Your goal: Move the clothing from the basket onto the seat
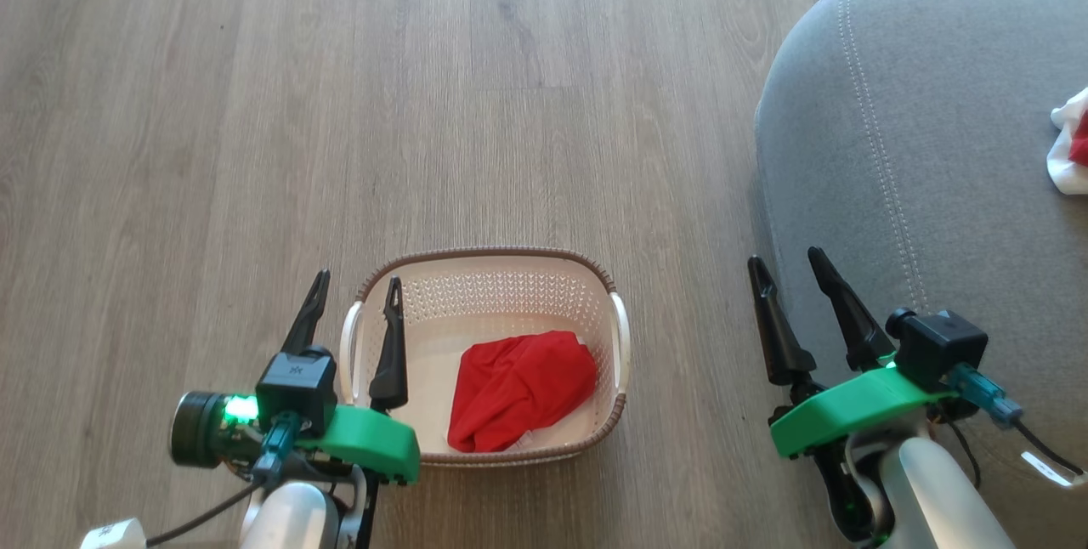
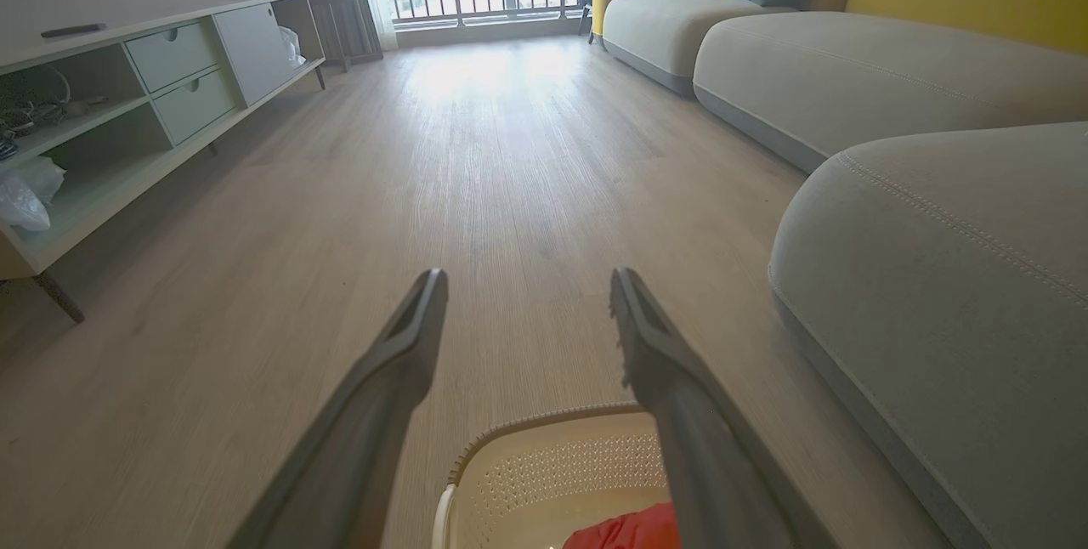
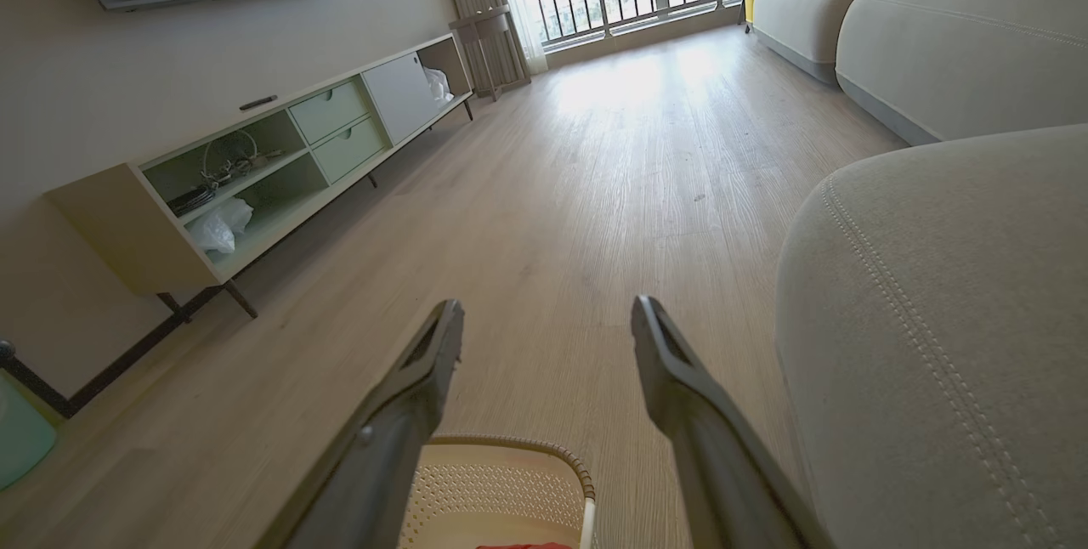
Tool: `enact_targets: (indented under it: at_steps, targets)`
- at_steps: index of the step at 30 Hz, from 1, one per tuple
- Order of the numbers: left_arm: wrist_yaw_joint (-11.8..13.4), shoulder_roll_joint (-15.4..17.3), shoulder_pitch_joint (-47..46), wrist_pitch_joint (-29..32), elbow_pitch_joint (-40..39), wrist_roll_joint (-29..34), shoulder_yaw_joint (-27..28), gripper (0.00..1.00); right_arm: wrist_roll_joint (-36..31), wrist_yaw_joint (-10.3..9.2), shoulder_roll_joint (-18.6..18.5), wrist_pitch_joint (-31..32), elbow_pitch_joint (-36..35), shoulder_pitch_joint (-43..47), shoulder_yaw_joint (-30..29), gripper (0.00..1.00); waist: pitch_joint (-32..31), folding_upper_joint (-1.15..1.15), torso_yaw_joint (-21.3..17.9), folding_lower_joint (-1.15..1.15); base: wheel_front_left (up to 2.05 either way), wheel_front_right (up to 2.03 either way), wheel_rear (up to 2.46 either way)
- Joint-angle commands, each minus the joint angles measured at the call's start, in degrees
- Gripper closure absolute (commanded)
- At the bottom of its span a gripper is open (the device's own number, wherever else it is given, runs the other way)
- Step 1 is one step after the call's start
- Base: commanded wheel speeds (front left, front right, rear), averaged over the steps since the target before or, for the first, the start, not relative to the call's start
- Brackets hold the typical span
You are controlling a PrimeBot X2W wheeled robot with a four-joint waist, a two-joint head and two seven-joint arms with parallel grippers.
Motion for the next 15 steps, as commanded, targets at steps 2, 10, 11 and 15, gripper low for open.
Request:
enact_targets:
  at_steps: [2, 10, 11, 15]
  targets:
    - [-0.1, -0.2, -2.1, -0.3, -1.6, -0.3, 1.7, 0.0, -0.6, -0.01, 0.6, -0.4, -1.8, -1.5, 0.9, 0.0, 0.1, 0.0, 0.0, 0.0, 0.0, 0.0, 0.0]
    - [-0.2, -0.2, -2.2, -0.3, -1.9, -0.5, 1.4, 0.0, -1.1, -0.01, 0.6, -0.4, -1.8, -1.6, 0.9, 0.0, 0.2, 0.0, 0.0, 0.0, 0.0, 0.0, 0.0]
    - [-0.2, -0.2, -2.2, -0.3, -2.0, -0.6, 1.3, 0.0, -1.2, -0.01, 0.6, -0.4, -1.8, -1.6, 0.9, 0.0, 0.2, 0.0, 0.0, 0.0, 0.0, 0.0, 0.0]
    - [-0.2, -0.2, -2.4, -0.3, -2.1, -0.6, 1.0, 0.0, -1.2, -0.01, 0.7, -0.4, -1.4, -1.6, 1.0, 0.0, 0.3, 0.0, 0.1, 0.0, 0.0, 0.0, 0.0]
